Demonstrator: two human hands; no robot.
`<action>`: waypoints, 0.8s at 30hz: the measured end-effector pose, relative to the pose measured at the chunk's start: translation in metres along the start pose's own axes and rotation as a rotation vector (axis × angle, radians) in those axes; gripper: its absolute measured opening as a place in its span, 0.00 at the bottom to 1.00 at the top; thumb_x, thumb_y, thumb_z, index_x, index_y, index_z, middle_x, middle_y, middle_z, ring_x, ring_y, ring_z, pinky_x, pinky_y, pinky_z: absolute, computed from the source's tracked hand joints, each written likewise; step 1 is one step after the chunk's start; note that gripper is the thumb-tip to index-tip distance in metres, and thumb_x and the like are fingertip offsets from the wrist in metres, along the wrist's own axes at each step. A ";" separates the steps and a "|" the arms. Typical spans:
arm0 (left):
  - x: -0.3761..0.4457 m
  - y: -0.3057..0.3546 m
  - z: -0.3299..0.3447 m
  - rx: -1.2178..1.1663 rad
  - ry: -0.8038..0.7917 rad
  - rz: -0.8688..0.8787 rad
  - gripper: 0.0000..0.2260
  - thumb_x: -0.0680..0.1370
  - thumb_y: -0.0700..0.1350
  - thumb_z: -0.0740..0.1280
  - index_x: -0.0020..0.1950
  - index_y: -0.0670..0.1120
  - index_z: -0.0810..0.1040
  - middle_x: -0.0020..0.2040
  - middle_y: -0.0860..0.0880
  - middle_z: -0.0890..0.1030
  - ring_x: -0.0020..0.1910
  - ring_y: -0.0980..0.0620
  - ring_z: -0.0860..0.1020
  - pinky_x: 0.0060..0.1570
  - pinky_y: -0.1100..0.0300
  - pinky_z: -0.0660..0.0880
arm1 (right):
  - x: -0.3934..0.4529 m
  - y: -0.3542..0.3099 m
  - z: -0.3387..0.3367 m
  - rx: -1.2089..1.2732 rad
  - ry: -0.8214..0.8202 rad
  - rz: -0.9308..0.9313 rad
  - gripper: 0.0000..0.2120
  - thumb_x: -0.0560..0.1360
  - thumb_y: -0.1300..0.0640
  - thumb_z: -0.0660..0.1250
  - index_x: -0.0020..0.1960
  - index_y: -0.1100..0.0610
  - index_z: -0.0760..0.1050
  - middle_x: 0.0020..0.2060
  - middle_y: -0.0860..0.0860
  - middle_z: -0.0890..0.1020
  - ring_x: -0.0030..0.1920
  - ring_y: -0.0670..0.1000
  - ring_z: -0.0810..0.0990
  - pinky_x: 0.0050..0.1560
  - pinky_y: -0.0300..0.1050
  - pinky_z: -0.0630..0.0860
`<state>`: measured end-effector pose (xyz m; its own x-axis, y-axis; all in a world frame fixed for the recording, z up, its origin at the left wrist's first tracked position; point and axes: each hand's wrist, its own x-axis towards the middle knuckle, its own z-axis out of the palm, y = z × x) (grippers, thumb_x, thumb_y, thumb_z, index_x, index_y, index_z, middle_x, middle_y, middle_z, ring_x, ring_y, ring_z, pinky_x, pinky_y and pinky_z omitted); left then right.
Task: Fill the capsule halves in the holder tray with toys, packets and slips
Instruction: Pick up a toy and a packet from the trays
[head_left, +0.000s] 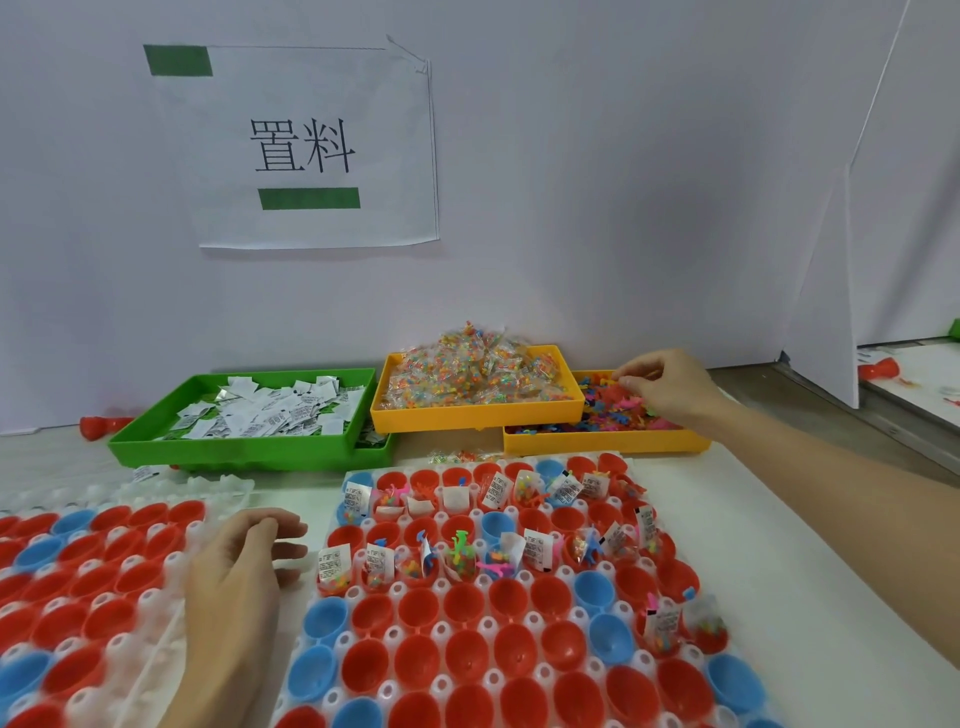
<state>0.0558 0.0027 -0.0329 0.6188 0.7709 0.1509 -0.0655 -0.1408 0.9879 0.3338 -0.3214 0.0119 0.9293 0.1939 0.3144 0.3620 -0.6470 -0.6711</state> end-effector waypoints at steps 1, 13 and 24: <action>0.000 0.000 0.000 -0.001 -0.001 0.001 0.14 0.82 0.38 0.57 0.44 0.42 0.80 0.45 0.43 0.83 0.41 0.44 0.79 0.41 0.50 0.74 | 0.000 0.000 0.000 0.026 0.013 0.020 0.07 0.80 0.60 0.67 0.54 0.56 0.84 0.49 0.48 0.81 0.51 0.49 0.79 0.45 0.40 0.75; -0.001 0.000 -0.001 -0.021 -0.007 -0.013 0.14 0.82 0.37 0.57 0.44 0.43 0.80 0.46 0.43 0.83 0.41 0.45 0.78 0.37 0.52 0.71 | -0.013 0.000 -0.006 0.236 0.179 0.214 0.05 0.77 0.60 0.71 0.51 0.56 0.85 0.42 0.47 0.83 0.47 0.49 0.82 0.48 0.47 0.81; -0.010 0.037 -0.005 0.036 -0.087 0.228 0.13 0.81 0.36 0.59 0.43 0.45 0.80 0.43 0.47 0.83 0.41 0.49 0.77 0.38 0.54 0.70 | -0.098 -0.074 -0.019 0.568 -0.017 0.012 0.03 0.77 0.61 0.70 0.50 0.57 0.82 0.40 0.50 0.87 0.42 0.51 0.87 0.43 0.40 0.83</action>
<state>0.0432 -0.0072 0.0026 0.6565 0.6603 0.3646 -0.1844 -0.3282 0.9264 0.2151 -0.3068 0.0436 0.9331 0.2038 0.2964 0.3292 -0.1518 -0.9320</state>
